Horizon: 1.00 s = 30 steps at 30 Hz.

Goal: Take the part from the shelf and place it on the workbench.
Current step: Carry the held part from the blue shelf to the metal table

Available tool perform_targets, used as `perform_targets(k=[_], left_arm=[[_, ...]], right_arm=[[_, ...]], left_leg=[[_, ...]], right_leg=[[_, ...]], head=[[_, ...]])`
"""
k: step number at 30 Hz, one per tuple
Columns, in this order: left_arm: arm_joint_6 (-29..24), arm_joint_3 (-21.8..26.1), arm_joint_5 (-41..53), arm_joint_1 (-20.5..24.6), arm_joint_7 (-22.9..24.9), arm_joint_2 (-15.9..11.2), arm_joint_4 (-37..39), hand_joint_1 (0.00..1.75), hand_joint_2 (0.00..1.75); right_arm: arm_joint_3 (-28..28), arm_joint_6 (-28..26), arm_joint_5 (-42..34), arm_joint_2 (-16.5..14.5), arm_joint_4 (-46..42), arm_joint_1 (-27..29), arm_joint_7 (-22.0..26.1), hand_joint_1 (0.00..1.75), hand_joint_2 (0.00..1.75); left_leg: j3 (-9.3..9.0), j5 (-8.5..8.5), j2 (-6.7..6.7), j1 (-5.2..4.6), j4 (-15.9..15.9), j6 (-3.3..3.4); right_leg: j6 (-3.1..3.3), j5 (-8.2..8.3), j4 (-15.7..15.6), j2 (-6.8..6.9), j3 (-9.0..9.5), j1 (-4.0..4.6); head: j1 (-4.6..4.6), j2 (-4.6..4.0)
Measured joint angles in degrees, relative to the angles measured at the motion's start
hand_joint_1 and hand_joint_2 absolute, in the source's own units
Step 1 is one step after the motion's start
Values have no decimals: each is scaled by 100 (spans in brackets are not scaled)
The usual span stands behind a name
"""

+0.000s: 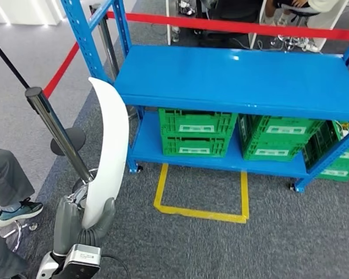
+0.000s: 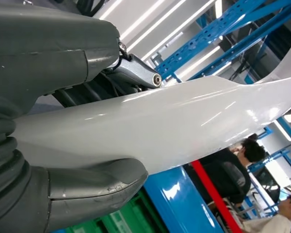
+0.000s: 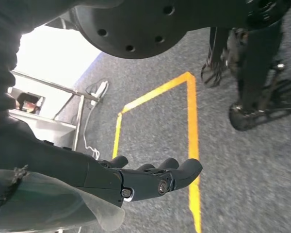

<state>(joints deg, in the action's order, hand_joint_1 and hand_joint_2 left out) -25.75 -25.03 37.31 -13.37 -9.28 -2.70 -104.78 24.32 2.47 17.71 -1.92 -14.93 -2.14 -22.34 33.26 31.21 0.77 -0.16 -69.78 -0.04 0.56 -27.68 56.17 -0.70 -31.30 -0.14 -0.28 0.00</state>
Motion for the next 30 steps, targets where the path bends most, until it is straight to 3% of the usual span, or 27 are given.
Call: perform_targets(k=[1, 3, 5, 7, 9, 11, 12, 13, 14, 15, 16, 18, 19, 20, 22, 24, 26, 27, 28, 29, 30], left_arm=[[1, 0, 3, 0, 1, -1, 0, 175, 175], [4, 1, 11, 1, 3, -1, 0, 175, 175], [15, 2, 24, 8, 7, 1, 0, 175, 175], [35, 4, 35, 27, 14, 10, 2, 175, 175], [56, 10, 41, 37, 24, 28, 5, 175, 175], [75, 18, 44, 37, 31, 39, 14, 175, 175], [84, 20, 44, 37, 33, 42, 23, 175, 175], [92, 23, 44, 40, 33, 43, 33, 175, 175], [97, 25, 44, 42, 34, 45, 44, 175, 175], [98, 27, 44, 45, 34, 47, 51, 175, 175], [100, 28, 44, 50, 34, 49, 55, 175, 175], [104, 34, 44, 63, 30, 53, 58, 175, 175], [108, 37, 44, 71, 27, 55, 61, 175, 175], [110, 39, 44, 76, 25, 56, 65, 175, 175], [115, 39, 44, 79, 22, 55, 79, 175, 175], [118, 38, 43, 71, 21, 52, 92, 175, 175], [119, 37, 41, 68, 20, 49, 103, 175, 175], [119, 37, 37, 71, 20, 47, 112, 175, 175], [119, 37, 33, 75, 19, 46, 121, 175, 175], [119, 38, 23, 79, 19, 45, 130, 175, 175], [121, 39, 9, 87, 19, 46, 137, 175, 175]], right_arm=[[9, 1, 9, -10, -1, -10, -3, 0, 175], [21, 1, 32, -31, -2, -37, -8, 0, 175], [39, 1, 61, -38, -2, -42, -5, 0, 175], [68, 4, 92, -33, -1, -24, 31, 0, 175], [97, 14, 117, -30, 0, -16, 53, 0, 175], [119, 30, 132, -33, 0, -18, 18, 0, 175], [133, 34, 136, -34, 0, -18, -1, 0, 175], [150, 38, 143, -35, 0, -18, -7, 0, 175], [169, 37, 152, -35, -1, -19, -9, 0, 175], [187, 36, 166, -35, -3, -20, -9, 0, 175], [200, 36, 181, -37, -7, -25, -11, 0, 175], [221, 36, 208, -39, -22, -51, -38, 0, 175], [234, 41, 216, -40, -28, -61, -47, 0, 175], [250, 44, 221, -40, -32, -60, -42, 0, 175], [287, 51, 222, -46, -31, -34, 6, 0, 175], [313, 46, 222, -53, -31, -18, 3, 0, 175], [332, 40, 222, -55, -33, -19, -35, 0, 175], [340, 39, 222, -56, -33, -16, -43, 0, 175], [347, 42, 222, -56, -33, -13, -43, 0, 175], [351, 44, 222, -57, -33, -11, -44, 0, 175], [353, 45, 222, -57, -33, -7, -45, 0, 175]], left_leg=[[-290, -85, 110, -8, 401, 50], [-728, -52, 291, -16, 1098, 125], [-806, -5, 270, -22, 1351, 154], [-692, -87, 135, -4, 1417, 208], [-527, -223, -5, 20, 1452, 270], [-358, -362, -132, 11, 1447, 290], [-266, -431, -202, 7, 1437, 285], [-167, -499, -273, 6, 1420, 275], [-64, -560, -340, 9, 1392, 258], [36, -612, -403, 14, 1357, 235], [117, -655, -458, 8, 1308, 205], [229, -729, -562, -4, 1197, 137], [254, -772, -617, -8, 1162, 103], [272, -821, -677, 0, 1146, 72], [308, -768, -641, 31, 1116, -7], [367, -266, -382, 54, 811, -76], [416, 346, -181, 54, 148, -90], [410, 462, -148, 48, -157, -76], [362, 434, -134, 40, -346, -51], [244, 290, -122, 25, -341, -12], [41, 106, -78, 4, -130, 50]], right_leg=[[-18, 50, 37, -48, -91, 10], [-70, 162, 79, -151, -223, 16], [-154, 294, 84, -260, -328, 7], [-224, 243, 145, -268, -459, 4], [-281, -257, 530, -124, -636, -7], [-352, -793, 1235, -2, -778, -38], [-384, -836, 1542, 19, -787, -55], [-414, -728, 1727, 32, -740, -72], [-440, -518, 1734, 54, -610, -88], [-463, -319, 1559, 104, -385, -105], [-481, -244, 1198, 215, -55, -120], [-452, -407, 289, 424, 611, -122], [-408, -525, -17, 471, 792, -111], [-347, -575, -162, 445, 834, -98], [-220, -506, -146, 359, 697, -95], [-118, -361, -135, 282, 535, -97], [-64, -207, -122, 182, 365, -69], [-49, -129, -105, 123, 274, -48], [-41, -57, -79, 62, 181, -27], [-37, 7, -45, 0, 85, -7], [-36, 67, -8, -64, -19, 14]], head=[[1, 0], [3, 0], [4, 0], [17, 0], [61, 0], [91, 0], [95, 0], [97, 0], [101, 0], [102, 0], [105, 0], [103, 0], [100, 0], [92, 0], [86, 0], [75, 0], [60, 0], [55, 0], [53, 0], [54, 0], [52, 0]])
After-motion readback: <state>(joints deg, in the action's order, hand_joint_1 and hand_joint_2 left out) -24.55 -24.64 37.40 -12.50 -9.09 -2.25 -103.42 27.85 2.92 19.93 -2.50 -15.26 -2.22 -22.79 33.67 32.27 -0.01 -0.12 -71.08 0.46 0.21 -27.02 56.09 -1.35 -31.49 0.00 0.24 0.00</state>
